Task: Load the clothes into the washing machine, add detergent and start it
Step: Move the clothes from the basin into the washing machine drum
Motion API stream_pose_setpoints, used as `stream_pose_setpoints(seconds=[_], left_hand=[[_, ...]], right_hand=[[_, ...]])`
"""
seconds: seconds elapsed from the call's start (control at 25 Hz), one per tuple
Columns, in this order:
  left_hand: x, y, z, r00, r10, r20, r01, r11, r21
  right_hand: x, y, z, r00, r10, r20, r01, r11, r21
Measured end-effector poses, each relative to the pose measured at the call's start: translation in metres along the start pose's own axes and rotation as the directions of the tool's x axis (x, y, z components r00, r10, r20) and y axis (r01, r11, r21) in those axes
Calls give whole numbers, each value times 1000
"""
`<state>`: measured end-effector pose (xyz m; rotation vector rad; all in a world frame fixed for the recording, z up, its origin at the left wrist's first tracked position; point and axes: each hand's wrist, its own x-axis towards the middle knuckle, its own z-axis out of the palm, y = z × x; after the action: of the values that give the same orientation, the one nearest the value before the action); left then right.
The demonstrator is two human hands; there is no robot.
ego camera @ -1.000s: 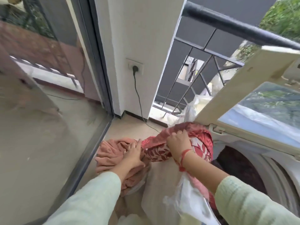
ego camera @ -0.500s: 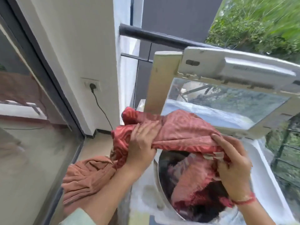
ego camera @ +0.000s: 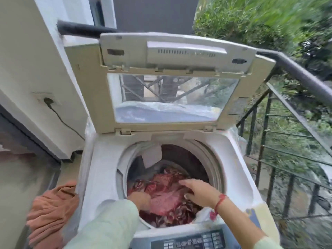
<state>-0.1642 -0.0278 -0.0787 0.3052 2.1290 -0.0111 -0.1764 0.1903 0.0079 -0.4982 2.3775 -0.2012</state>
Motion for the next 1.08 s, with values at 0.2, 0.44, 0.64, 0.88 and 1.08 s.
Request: stream_pose_setpoints(seconds=[0.2, 0.44, 0.64, 0.88, 1.08], left_hand=[[4, 0, -16, 973, 37, -228, -71, 988, -140], [-58, -3, -26, 675, -65, -735, -34, 992, -119], [-139, -43, 13, 356, -378, -855, -167, 874, -456], [-185, -162, 150, 419, -749, -514, 13, 571, -821], [-188, -284, 242, 916, -393, 81, 321, 595, -737]], right_hand=[[15, 8, -1, 999, -14, 53, 15, 1000, -21], [25, -10, 6, 986, 69, -149, -61, 997, 55], [24, -54, 7, 960, -19, -280, 100, 955, 278], [31, -194, 12, 830, -194, -522, 427, 823, 374], [64, -323, 42, 829, -355, -432, 493, 829, 265]])
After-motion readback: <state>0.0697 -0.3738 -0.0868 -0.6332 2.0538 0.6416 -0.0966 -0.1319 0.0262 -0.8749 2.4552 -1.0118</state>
